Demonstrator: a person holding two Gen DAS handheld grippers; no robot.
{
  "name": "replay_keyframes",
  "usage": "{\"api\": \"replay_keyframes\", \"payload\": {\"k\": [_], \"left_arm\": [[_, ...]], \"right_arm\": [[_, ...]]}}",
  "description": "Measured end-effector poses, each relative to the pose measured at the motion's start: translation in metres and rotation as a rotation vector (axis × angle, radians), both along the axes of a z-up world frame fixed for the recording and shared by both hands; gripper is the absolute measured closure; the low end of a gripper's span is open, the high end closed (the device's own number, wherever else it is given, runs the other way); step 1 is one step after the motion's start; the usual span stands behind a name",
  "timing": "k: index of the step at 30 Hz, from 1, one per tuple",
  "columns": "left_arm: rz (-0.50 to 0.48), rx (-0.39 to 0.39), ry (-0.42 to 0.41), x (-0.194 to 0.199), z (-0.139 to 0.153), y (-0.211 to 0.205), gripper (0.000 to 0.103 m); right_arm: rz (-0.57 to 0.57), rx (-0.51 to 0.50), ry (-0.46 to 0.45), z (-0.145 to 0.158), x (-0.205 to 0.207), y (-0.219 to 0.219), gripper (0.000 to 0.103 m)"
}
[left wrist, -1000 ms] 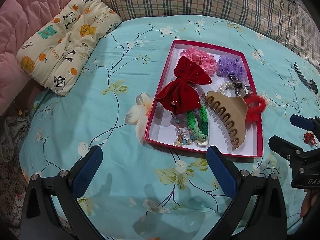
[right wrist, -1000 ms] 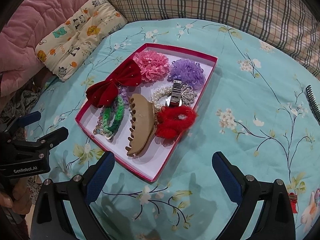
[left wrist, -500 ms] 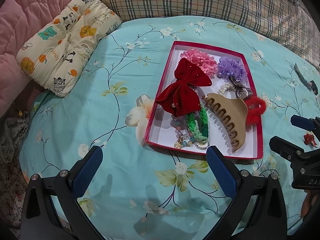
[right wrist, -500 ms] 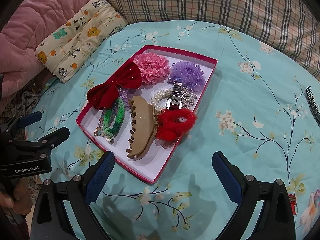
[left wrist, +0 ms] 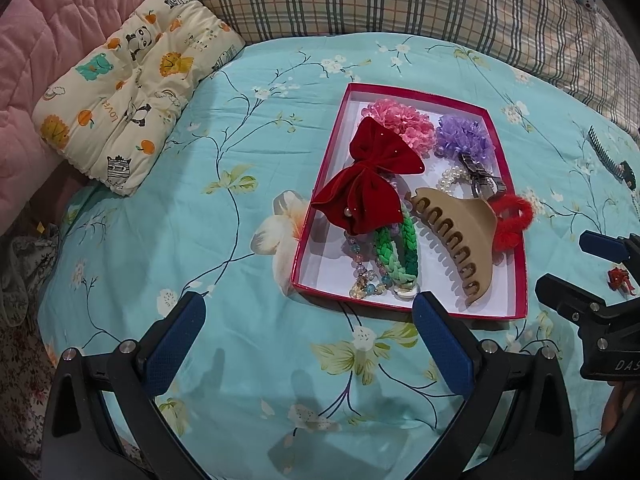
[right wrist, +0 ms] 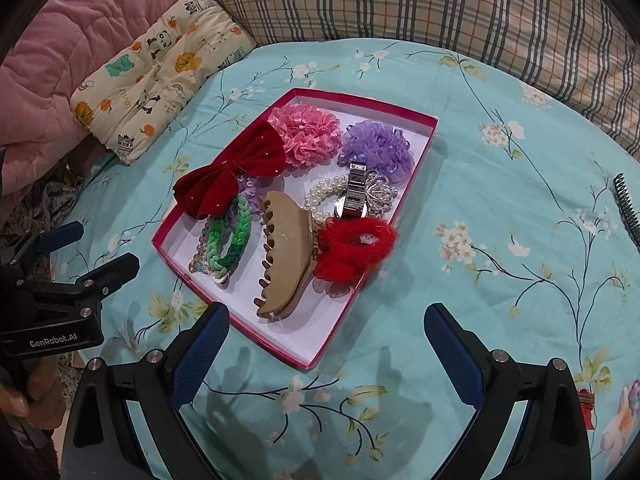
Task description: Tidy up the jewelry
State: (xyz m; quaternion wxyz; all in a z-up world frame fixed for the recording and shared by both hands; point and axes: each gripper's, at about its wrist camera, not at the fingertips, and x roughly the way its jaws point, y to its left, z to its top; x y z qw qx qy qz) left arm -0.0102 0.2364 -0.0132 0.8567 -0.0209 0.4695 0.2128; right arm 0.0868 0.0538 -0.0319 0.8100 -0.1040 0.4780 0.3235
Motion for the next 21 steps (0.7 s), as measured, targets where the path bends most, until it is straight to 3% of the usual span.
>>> {"api": "replay_keyframes", "payload": {"k": [21], "left_arm": [[0.001, 0.003, -0.002, 0.0012, -0.0017, -0.0069, 0.0]], "right_arm": [[-0.003, -0.001, 0.0, 0.0003, -0.0007, -0.0011, 0.004]]}}
